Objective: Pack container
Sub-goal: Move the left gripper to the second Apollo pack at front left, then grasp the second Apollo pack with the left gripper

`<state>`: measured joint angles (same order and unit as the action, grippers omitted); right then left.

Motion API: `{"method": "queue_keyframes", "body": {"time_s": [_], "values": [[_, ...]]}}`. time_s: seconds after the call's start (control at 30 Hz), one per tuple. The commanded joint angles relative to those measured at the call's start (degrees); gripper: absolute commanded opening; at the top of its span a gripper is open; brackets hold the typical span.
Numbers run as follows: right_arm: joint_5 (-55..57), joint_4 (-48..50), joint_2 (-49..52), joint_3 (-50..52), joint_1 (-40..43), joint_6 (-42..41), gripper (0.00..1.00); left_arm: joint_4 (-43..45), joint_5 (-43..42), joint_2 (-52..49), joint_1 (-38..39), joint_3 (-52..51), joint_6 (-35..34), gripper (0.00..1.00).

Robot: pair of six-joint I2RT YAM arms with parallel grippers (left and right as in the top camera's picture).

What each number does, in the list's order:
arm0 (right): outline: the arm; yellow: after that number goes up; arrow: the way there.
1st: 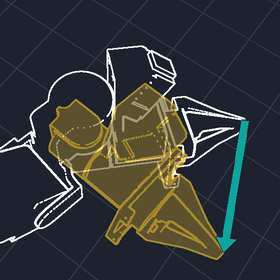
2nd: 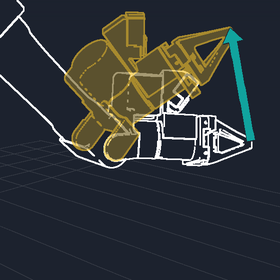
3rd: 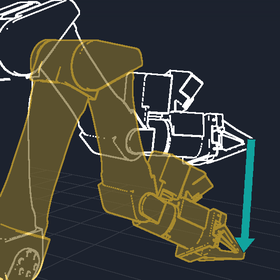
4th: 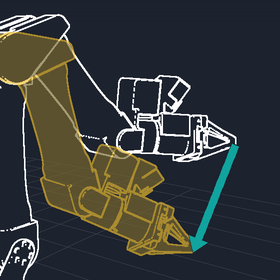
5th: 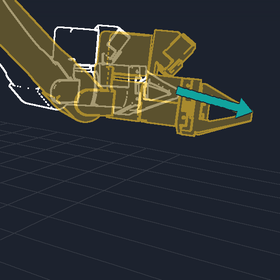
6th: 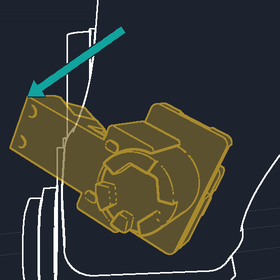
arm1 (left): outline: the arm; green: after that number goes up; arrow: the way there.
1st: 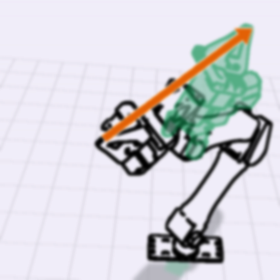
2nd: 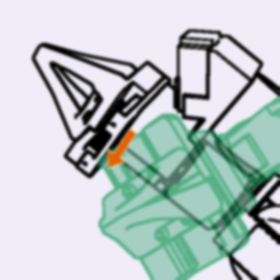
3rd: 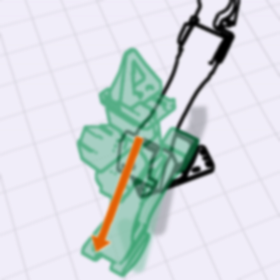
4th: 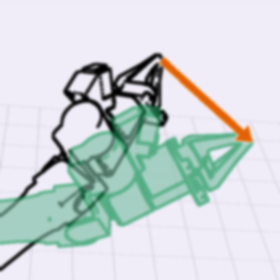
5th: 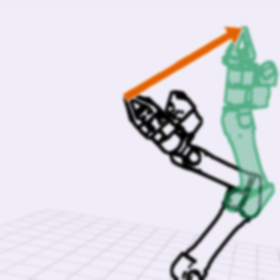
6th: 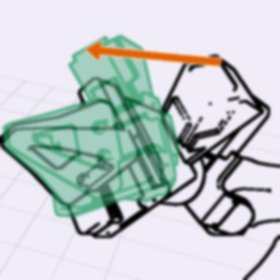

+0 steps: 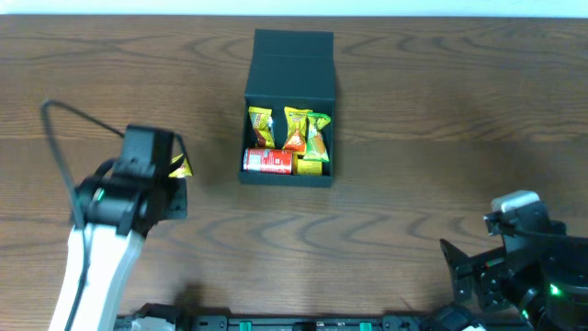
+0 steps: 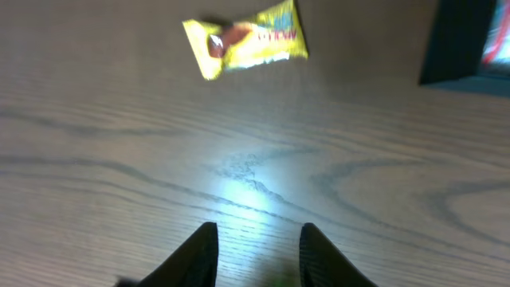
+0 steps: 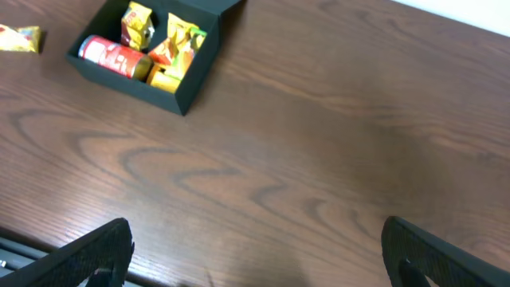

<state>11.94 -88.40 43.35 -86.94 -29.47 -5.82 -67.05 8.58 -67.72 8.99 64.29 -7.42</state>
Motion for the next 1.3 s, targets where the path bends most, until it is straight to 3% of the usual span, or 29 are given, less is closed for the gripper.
{"method": "queue_keyframes", "body": {"time_s": [0.0,0.13,0.2,0.33,0.5,0.63,0.77,1.0,1.27], "values": [[-0.4,0.8,0.0,-0.3,0.3,-1.0,0.99,1.1,-0.8,-6.4,-0.4,-0.3,-3.1,0.36],[-0.4,1.5,0.0,-0.3,0.3,-1.0,0.99,4.4,-1.1,-13.1,-0.4,-0.3,-3.3,0.42],[-0.4,1.4,0.0,-0.3,0.3,-1.0,0.99,6.6,-0.2,-16.4,-0.4,-0.3,0.5,0.72],[-0.4,1.4,0.0,-0.3,0.3,-1.0,0.99,7.2,9.5,-19.5,-0.4,-0.3,4.5,0.74],[-0.4,1.4,0.0,-0.3,0.3,-1.0,0.99,10.3,13.5,-22.0,-1.6,-0.3,15.5,0.8],[-0.4,1.3,0.0,-0.3,0.3,-0.9,0.99,13.5,13.4,-23.2,-3.1,-0.3,19.7,0.93],[-0.3,1.4,0.0,-0.3,0.3,-0.9,0.99,17.8,12.7,-23.4,-4.2,-0.3,25.4,0.95],[0.3,1.0,0.0,-0.3,0.3,-0.7,0.99,19.3,5.2,-24.3,-5.4,-0.3,47.1,0.95],[2.5,1.0,0.0,-0.3,0.3,0.3,0.99,19.5,4.0,-31.1,-6.3,-0.3,60.1,0.95]]}}
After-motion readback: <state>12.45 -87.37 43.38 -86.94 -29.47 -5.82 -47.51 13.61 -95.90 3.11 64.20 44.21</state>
